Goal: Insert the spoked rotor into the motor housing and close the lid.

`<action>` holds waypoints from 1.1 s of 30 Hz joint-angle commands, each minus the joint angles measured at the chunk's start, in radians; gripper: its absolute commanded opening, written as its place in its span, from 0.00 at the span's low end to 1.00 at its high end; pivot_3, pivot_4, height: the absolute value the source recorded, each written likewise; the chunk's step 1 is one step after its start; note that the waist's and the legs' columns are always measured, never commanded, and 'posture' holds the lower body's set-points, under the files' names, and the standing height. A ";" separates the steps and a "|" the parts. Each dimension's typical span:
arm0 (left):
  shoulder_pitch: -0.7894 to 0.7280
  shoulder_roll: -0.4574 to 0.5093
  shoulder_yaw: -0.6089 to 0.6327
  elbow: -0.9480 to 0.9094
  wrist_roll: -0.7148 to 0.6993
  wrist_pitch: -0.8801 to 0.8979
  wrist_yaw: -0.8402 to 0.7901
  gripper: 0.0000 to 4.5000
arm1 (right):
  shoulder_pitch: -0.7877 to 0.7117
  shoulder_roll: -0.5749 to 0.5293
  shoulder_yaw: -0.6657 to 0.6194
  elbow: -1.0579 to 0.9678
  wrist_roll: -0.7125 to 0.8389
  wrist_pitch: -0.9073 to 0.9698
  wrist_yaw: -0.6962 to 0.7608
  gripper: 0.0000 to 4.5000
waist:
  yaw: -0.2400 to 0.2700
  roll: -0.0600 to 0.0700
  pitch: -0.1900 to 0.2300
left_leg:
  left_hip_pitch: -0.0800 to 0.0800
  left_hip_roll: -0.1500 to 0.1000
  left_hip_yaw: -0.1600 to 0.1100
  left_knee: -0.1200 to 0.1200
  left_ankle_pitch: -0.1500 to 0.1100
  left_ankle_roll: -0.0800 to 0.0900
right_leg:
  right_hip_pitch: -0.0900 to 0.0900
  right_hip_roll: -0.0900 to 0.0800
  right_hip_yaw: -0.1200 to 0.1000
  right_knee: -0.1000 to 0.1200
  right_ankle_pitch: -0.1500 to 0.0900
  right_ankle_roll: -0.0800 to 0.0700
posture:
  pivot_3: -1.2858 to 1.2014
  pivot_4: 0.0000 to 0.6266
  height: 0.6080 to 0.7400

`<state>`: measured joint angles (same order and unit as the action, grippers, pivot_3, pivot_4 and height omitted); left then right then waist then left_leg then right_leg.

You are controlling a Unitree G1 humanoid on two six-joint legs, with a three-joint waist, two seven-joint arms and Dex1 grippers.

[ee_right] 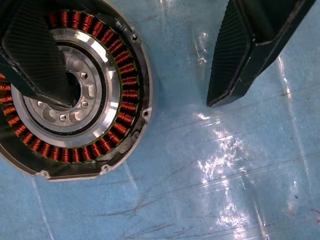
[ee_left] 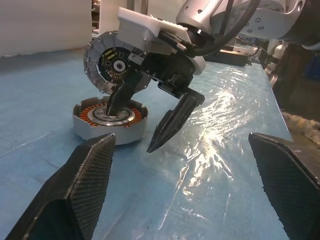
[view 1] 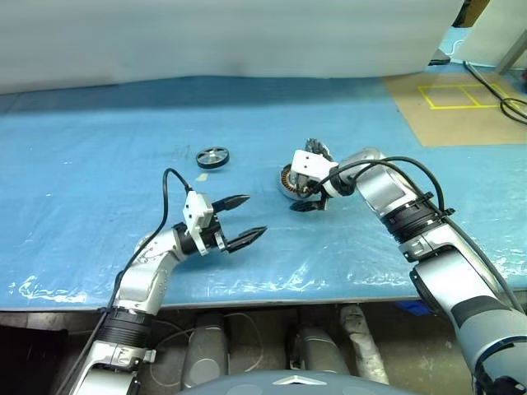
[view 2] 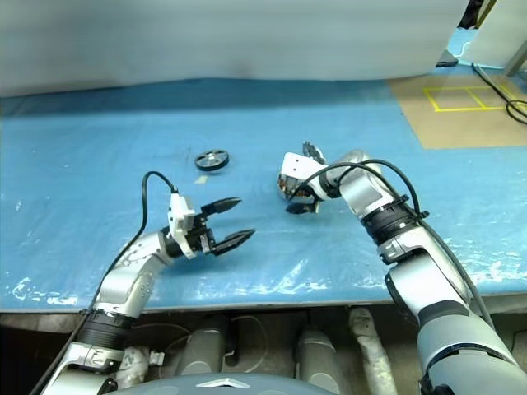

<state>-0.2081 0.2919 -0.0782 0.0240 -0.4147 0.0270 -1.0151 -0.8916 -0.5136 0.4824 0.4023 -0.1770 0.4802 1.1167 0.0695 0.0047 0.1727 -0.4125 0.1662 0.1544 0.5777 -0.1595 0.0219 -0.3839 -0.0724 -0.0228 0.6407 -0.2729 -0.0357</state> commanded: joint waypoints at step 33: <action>0.046 0.255 0.174 -0.218 -0.152 0.265 0.037 1.00 | 0.164 0.011 0.094 -0.385 -0.007 -0.239 0.224 0.42 | -0.026 0.000 0.000 | 0.003 0.006 0.009 -0.003 -0.002 -0.003 | 0.000 0.002 0.002 -0.001 -0.002 -0.002 | 0.52 0.24 1.00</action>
<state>-0.1716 0.5383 0.0755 -0.1939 -0.5636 0.3209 -0.9599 -0.7291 -0.5088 0.5607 0.0565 -0.2119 0.2553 1.3079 0.0440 0.0045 0.1726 -0.4099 0.1721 0.1636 0.5749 -0.1612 0.0190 -0.3842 -0.0701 -0.0209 0.6392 -0.2746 -0.0380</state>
